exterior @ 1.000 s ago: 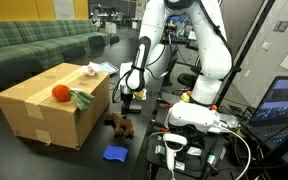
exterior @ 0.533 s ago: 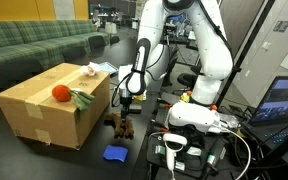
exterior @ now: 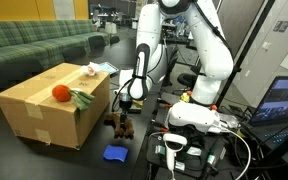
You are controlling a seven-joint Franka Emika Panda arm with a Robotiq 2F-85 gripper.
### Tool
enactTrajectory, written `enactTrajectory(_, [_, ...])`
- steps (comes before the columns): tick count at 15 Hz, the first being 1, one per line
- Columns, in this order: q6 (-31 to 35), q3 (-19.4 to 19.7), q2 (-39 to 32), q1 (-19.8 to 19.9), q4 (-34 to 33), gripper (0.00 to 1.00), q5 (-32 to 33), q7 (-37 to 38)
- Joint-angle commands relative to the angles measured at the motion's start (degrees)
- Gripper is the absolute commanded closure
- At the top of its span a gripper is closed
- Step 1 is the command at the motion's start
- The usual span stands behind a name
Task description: Swap the things on the box with the things on the table
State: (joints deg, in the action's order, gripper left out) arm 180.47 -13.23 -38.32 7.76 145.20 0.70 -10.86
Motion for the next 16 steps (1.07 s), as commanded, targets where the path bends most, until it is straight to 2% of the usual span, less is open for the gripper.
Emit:
enactTrajectory(1, [4.5, 1.0, -2.3, -0.5, -0.1, 0.00, 2.0, 0.9])
enactTrajectory(6, [5.7, 1.4, -4.7, 0.1, -1.0, 0.00, 3.7, 0.6])
enactTrajectory(16, [8.6, 6.9, -8.2, -3.0, -4.2, 0.00, 5.2, 0.8])
